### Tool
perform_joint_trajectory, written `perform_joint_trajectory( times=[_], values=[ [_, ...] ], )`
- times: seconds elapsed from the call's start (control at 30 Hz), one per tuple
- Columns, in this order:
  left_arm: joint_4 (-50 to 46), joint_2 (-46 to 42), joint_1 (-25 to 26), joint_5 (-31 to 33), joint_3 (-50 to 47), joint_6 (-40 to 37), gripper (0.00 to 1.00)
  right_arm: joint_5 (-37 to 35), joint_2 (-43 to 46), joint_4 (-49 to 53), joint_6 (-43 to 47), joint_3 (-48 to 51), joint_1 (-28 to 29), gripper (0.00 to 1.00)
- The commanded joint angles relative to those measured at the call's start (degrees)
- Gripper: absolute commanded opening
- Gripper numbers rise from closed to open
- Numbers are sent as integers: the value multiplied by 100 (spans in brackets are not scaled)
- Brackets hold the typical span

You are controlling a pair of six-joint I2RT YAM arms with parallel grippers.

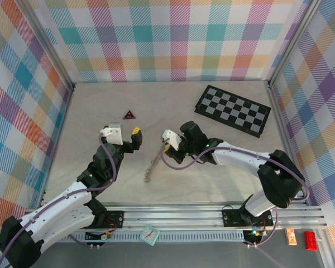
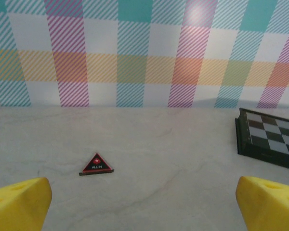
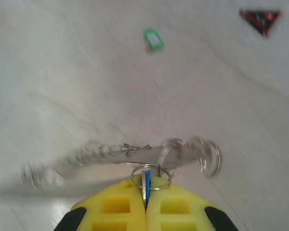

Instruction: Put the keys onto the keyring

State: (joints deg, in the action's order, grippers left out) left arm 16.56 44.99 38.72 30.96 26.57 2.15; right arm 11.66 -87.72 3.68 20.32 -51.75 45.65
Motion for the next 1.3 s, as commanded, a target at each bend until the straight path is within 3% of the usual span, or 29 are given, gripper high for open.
perform_joint_trajectory(
  times=[0.0, 0.47, 0.7, 1.07, 1.17, 1.27],
  values=[
    [89, 99, -45, -54, 182, 128, 98, -831, -219, 1010, 901, -292, 14, 0],
    [146, 345, -84, -12, 226, 145, 99, -1516, -507, 2529, 1456, -661, 10, 0],
    [4, 306, -118, 370, 217, 369, 99, -1923, -576, 3042, 1478, -537, 19, 0],
    [-227, 274, -199, 229, 308, 531, 100, -1640, -544, 3091, 1328, -415, 1, 34],
    [-210, 288, -207, -24, 307, 480, 100, -1288, -55, 2731, 985, -360, -92, 37],
    [-232, 351, -216, -279, 332, 462, 100, -942, 495, 2138, 81, -194, -312, 39]
  ],
)
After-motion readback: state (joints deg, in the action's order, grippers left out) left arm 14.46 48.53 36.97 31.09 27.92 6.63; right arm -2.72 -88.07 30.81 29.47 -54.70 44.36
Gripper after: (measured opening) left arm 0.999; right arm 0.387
